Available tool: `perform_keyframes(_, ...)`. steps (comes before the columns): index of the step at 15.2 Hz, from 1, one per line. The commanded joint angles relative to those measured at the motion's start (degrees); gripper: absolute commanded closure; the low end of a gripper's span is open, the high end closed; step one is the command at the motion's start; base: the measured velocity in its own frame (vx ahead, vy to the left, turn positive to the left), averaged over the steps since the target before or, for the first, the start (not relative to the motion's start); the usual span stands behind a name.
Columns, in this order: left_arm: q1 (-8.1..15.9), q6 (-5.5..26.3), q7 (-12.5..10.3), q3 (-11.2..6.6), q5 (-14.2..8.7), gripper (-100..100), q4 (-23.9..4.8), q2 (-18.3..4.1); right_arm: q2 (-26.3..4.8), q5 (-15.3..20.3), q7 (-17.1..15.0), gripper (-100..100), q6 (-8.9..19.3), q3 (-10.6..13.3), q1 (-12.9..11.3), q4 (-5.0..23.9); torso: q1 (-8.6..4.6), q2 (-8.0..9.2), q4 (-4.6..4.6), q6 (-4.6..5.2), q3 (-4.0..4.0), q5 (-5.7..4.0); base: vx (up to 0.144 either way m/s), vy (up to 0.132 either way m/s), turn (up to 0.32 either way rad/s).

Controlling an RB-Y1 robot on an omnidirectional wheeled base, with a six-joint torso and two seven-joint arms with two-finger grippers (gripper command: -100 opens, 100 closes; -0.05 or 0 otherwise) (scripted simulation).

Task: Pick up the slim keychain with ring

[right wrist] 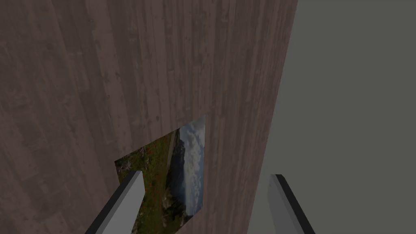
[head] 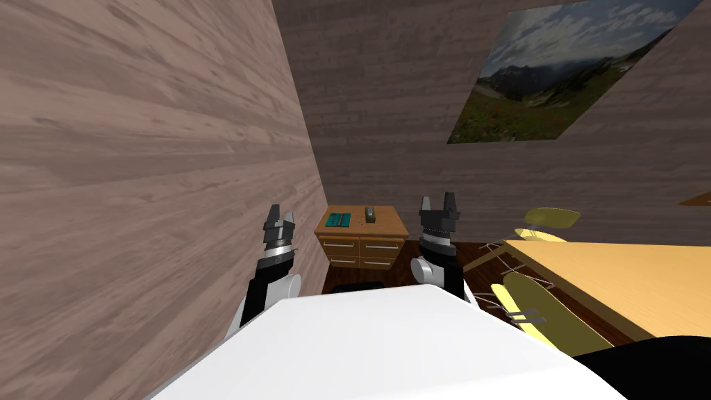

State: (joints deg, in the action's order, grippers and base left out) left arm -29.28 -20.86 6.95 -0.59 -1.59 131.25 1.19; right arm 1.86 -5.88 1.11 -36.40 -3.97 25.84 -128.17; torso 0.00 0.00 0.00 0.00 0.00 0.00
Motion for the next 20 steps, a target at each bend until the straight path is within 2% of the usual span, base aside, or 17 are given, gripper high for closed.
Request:
perform_keyframes(1,0.0,0.0,0.0,0.0,0.0,0,0.0,0.0,-2.86,-0.06,0.26,-100,0.34,0.04,-0.24,0.76,0.0,0.0,0.0,0.0,0.0,0.0,-0.004,0.003,0.071)
perform_keyframes(2,0.0,0.0,0.0,0.0,0.0,0,0.0,0.0,-2.89,-0.06,0.26,-100,0.34,0.04,-0.24,0.76,0.0,0.01,0.0,-0.02,0.0,0.0,-0.007,0.002,0.074)
perform_keyframes(5,0.0,0.0,0.0,0.0,0.0,0,0.0,0.0,-6.91,-0.2,0.88,-100,1.16,0.13,-0.81,2.56,-0.02,0.03,0.01,-0.01,0.02,0.0,-0.011,0.001,0.082)
perform_keyframes(6,0.01,0.0,0.0,0.0,0.0,0,0.0,0.0,-6.96,-0.2,0.88,-100,1.16,0.13,-0.81,2.56,-0.02,0.04,0.01,-0.02,0.02,-0.01,-0.013,0.002,0.084)
perform_keyframes(7,0.0,0.0,0.0,0.0,0.0,0,0.0,0.0,-8.97,-0.3,1.31,-100,1.73,0.2,-1.2,3.82,-0.02,0.04,0.01,-0.01,0.02,0.0,-0.016,0.007,0.128)
perform_keyframes(8,0.01,0.0,0.0,0.0,0.0,0,0.0,0.0,-8.97,-0.3,1.31,-100,1.73,0.2,-1.2,3.82,-0.01,0.05,0.01,-0.03,0.03,0.0,-0.016,0.005,0.118)
perform_keyframes(9,0.01,0.0,0.0,0.0,0.0,0,0.0,0.0,-10.94,-0.41,1.82,-100,2.41,0.28,-1.67,5.31,0.0,0.05,0.01,-0.02,0.03,0.0,-0.021,0.009,0.159)
perform_keyframes(10,0.01,0.0,0.0,0.01,0.0,0,0.0,0.0,-10.94,-0.41,1.82,-100,2.41,0.28,-1.67,5.31,0.0,0.06,0.01,-0.03,0.03,0.0,-0.02,0.006,0.141)
perform_keyframes(11,0.01,0.0,0.0,0.0,0.0,0,0.0,0.0,-12.85,-0.54,2.4,-100,3.18,0.37,-2.2,7.0,0.0,0.06,0.01,-0.02,0.04,0.0,-0.022,0.006,0.148)
perform_keyframes(12,0.01,0.0,0.0,0.0,0.0,0,0.0,0.0,-12.85,-0.54,2.4,-100,3.18,0.37,-2.2,7.0,0.0,0.07,0.01,-0.03,0.04,0.0,-0.022,0.005,0.141)
perform_keyframes(13,0.01,0.0,0.0,0.0,0.0,0,0.0,0.0,-14.72,-0.68,3.05,-100,4.04,0.47,-2.79,8.89,0.0,0.07,0.01,-0.02,0.04,0.0,-0.025,0.006,0.19)
perform_keyframes(14,0.01,0.0,0.0,0.01,0.0,0,0.0,0.0,-14.72,-0.68,3.05,-100,4.04,0.47,-2.79,8.89,0.0,0.08,0.01,-0.04,0.04,0.0,-0.025,0.005,0.187)
perform_keyframes(15,0.01,0.0,0.0,0.0,0.0,0,0.0,0.0,-16.54,-0.83,3.76,-100,4.98,0.58,-3.44,10.89,-0.01,0.07,0.02,-0.03,0.04,0.0,-0.029,0.01,0.24)
perform_keyframes(16,0.01,0.0,0.0,0.01,0.0,0,0.0,0.0,-16.54,-0.83,3.76,-100,4.98,0.58,-3.44,10.97,0.0,0.08,0.01,-0.05,0.04,0.0,-0.026,0.007,0.167)
perform_keyframes(17,0.01,0.0,0.0,0.0,0.0,0,0.0,0.0,-18.31,-1.0,4.53,-100,6.0,0.69,-4.14,12.94,0.0,0.08,0.02,-0.02,0.05,0.0,-0.026,0.01,0.236)
perform_keyframes(18,0.01,0.0,0.0,0.01,0.0,0,0.0,0.0,-18.31,-1.0,4.53,-100,6.0,0.69,-4.14,13.21,0.01,0.09,0.02,-0.04,0.05,0.0,-0.026,0.008,0.193)
perform_keyframes(20,0.01,0.0,0.0,0.01,0.0,0,0.0,0.0,-20.03,-1.17,5.36,-100,7.1,0.82,-4.88,15.62,0.01,0.09,0.02,-0.05,0.05,0.0,-0.032,0.014,0.227)
